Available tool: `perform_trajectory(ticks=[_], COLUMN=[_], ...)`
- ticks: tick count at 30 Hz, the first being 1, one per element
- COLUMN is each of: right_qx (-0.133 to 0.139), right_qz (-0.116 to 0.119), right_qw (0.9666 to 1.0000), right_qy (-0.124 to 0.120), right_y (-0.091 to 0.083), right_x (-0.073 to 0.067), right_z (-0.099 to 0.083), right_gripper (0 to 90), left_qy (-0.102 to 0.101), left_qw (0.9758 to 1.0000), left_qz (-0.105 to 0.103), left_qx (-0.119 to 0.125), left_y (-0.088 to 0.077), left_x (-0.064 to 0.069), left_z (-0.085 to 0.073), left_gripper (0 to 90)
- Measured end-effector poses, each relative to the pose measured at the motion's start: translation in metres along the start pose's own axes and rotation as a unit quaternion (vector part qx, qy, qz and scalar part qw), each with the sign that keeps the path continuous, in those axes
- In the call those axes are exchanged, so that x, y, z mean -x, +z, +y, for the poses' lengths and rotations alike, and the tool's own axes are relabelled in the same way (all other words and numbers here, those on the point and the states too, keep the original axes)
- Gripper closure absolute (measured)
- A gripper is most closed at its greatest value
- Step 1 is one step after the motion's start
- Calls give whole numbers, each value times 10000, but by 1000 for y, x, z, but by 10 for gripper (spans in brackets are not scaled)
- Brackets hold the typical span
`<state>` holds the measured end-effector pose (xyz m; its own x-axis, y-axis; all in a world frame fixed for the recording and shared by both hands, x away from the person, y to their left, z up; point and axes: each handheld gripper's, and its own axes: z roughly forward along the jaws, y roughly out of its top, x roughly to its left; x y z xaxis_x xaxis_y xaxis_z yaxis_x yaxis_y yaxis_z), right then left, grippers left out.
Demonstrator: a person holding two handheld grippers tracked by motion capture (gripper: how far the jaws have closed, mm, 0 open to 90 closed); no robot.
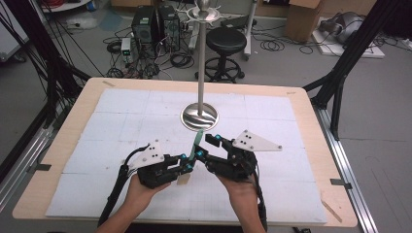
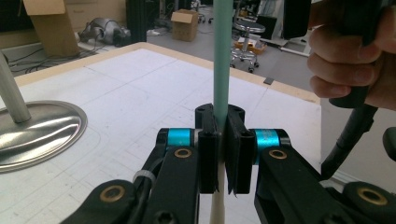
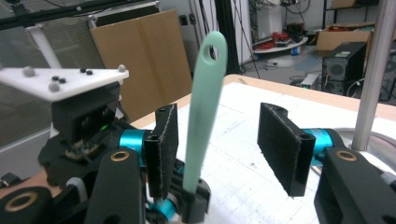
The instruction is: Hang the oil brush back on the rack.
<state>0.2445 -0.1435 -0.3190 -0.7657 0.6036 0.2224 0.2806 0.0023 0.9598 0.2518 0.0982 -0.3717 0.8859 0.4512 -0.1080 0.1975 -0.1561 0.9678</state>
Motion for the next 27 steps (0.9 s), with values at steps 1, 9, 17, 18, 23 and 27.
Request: perform_trajectory(ticks=[1, 9, 17, 18, 23, 27], right_qx=[-1, -60, -104, -96, -63, -69], right_qz=[-9, -246, -305, -279, -47, 135], right_qw=[10000, 9997, 9994, 9994, 9993, 9993], right_qy=[-3, 15, 158, 189, 361, 350], right_y=[1, 7, 11, 11, 10, 8], right_x=[-1, -6, -6, -5, -3, -2], right_z=[0, 5, 9, 10, 11, 12], right_gripper=[472, 556, 708, 733, 762, 767], left_qy=[-9, 13, 106, 105, 101, -33], left_qw=[10000, 9996, 9989, 9989, 9993, 10000], left_qz=[23, 280, 433, 435, 351, 14], left_qx=[-13, -81, -110, -105, -45, -19], left_y=[1, 5, 8, 7, 6, 5], left_x=[1, 2, 5, 5, 5, 0], left_z=[0, -1, -1, -1, -1, 0], left_gripper=[845, 845, 844, 845, 843, 748])
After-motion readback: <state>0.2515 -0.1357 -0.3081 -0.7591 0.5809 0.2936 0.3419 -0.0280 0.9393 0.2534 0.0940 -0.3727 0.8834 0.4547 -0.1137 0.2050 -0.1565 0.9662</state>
